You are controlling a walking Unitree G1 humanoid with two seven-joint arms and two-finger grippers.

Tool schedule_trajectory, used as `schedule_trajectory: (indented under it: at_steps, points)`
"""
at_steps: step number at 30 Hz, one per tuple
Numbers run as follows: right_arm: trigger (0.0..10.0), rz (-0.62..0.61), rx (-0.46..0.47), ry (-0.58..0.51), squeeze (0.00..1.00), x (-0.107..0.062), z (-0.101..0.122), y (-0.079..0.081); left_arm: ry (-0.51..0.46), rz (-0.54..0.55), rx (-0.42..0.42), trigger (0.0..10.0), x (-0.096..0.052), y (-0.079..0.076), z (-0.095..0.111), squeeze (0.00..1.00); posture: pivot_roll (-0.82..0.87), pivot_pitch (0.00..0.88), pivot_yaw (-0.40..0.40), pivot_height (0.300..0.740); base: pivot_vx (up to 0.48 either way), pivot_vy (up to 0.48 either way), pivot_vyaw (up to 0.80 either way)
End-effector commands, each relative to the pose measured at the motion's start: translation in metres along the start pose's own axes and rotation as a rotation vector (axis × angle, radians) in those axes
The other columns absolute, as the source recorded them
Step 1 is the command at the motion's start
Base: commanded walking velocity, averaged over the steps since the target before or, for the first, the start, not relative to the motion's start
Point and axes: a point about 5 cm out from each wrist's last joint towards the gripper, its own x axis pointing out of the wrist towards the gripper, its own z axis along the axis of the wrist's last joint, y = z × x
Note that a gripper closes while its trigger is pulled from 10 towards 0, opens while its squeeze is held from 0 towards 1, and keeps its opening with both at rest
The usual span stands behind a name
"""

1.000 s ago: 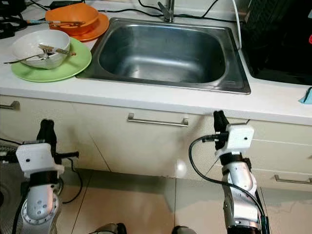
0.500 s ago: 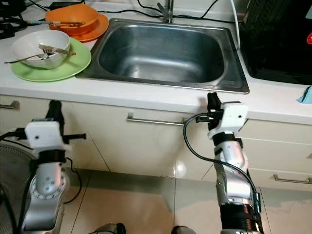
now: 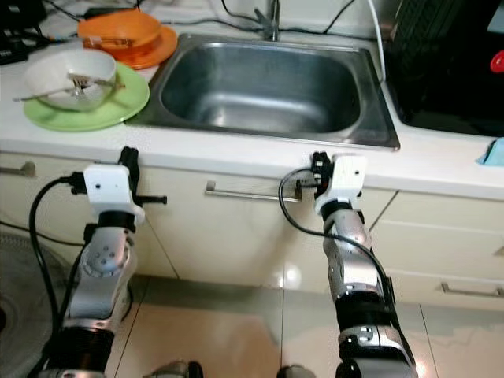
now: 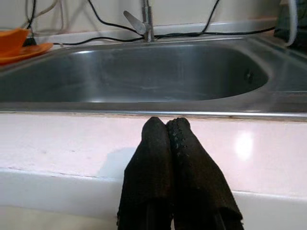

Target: Kitchen organization

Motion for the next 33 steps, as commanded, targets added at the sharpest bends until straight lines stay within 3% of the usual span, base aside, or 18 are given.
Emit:
schedule_trajectory:
  at_steps: [1,9,14,16,19,27,33]
  points:
    - [10.0,-0.003,0.017,0.003,0.00,0.002,-0.002,0.002,0.003,-0.033,-0.013,10.0,0.001,-0.007,-0.001,0.00,-0.03,0.053,-0.014,0.740,0.000,0.000,0.00]
    - [10.0,0.003,0.021,0.001,0.00,0.003,-0.006,0.004,0.004,-0.051,-0.015,10.0,0.002,-0.009,-0.005,0.00,-0.03,0.051,-0.006,0.740,0.000,0.000,0.00]
    - [10.0,-0.007,0.006,-0.040,0.00,0.006,0.003,0.002,0.000,-0.054,-0.005,10.0,0.004,-0.007,-0.003,0.00,-0.02,0.049,-0.005,0.740,0.000,0.000,0.00]
    - [10.0,-0.020,0.011,-0.160,0.00,0.012,0.031,-0.005,-0.030,-0.053,-0.010,10.0,0.007,-0.006,0.004,0.00,-0.03,0.052,-0.002,0.740,0.000,0.000,0.00]
    - [10.0,-0.020,0.000,-0.192,0.00,0.014,0.038,-0.008,-0.037,-0.056,-0.011,10.0,0.008,-0.006,0.006,0.00,-0.04,0.051,0.000,0.740,0.000,0.000,0.00]
    - [10.0,-0.005,-0.005,-0.138,0.00,0.009,0.021,-0.002,-0.031,-0.065,-0.014,10.0,0.008,-0.009,0.004,0.00,-0.03,0.048,0.000,0.740,0.000,0.000,0.00]
    - [10.0,0.007,0.015,-0.079,0.00,0.005,0.006,0.001,-0.024,-0.075,-0.016,10.0,0.006,-0.010,0.002,0.00,-0.03,0.051,0.000,0.740,0.000,0.285,0.00]
